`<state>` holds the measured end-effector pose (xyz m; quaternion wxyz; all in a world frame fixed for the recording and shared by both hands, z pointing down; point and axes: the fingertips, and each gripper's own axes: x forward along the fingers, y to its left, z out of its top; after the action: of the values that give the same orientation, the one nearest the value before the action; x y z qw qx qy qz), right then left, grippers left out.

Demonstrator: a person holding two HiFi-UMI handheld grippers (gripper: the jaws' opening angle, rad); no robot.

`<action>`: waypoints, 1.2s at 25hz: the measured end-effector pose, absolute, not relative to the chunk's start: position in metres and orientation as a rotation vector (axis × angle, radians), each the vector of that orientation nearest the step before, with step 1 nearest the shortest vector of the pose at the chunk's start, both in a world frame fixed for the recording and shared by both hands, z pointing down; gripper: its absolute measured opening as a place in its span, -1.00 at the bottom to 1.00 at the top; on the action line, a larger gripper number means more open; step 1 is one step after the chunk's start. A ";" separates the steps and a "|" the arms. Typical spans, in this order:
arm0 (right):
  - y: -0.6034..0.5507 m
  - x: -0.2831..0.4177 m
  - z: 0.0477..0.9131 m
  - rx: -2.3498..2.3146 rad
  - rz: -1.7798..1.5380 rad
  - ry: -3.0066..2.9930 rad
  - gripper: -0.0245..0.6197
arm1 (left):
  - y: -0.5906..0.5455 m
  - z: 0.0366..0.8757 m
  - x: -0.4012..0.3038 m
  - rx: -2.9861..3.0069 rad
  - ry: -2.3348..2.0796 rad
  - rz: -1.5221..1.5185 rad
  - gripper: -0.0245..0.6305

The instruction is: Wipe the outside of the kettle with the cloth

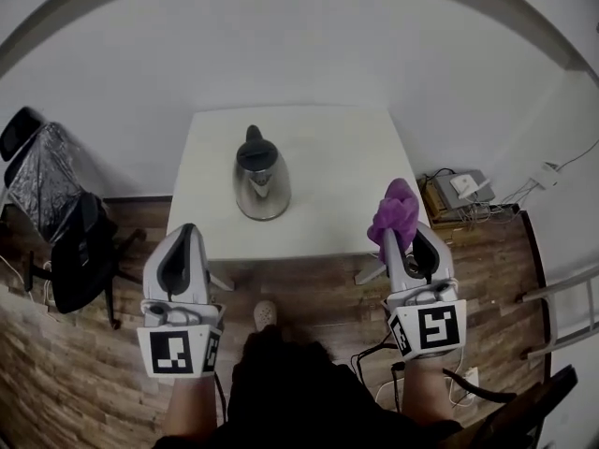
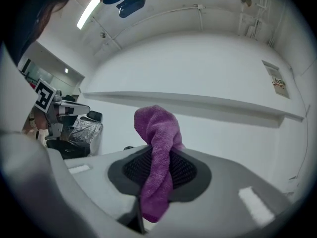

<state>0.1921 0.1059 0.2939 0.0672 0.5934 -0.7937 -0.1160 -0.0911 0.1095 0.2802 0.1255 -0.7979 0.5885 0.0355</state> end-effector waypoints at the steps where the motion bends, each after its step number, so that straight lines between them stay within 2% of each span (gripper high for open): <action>1: 0.115 0.194 0.293 1.778 -0.360 -2.403 -0.65 | 0.122 0.279 -0.088 -2.315 1.721 0.111 -0.92; 11: 0.184 0.205 0.288 1.706 -0.418 -2.387 -0.64 | 0.203 0.286 -0.080 -2.323 1.822 0.002 -0.92; 19: 0.211 0.210 0.296 1.782 -0.376 -2.336 -0.65 | 0.224 0.293 -0.090 -2.366 1.848 0.091 -0.92; 30: 0.238 0.176 0.288 1.828 -0.393 -2.316 -0.65 | 0.234 0.293 -0.106 -2.487 1.769 0.178 -0.92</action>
<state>0.1763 0.2380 0.2879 0.0826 0.6119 -0.7755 -0.1317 -0.1063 0.2344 0.2933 0.0424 -0.8128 0.5781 0.0583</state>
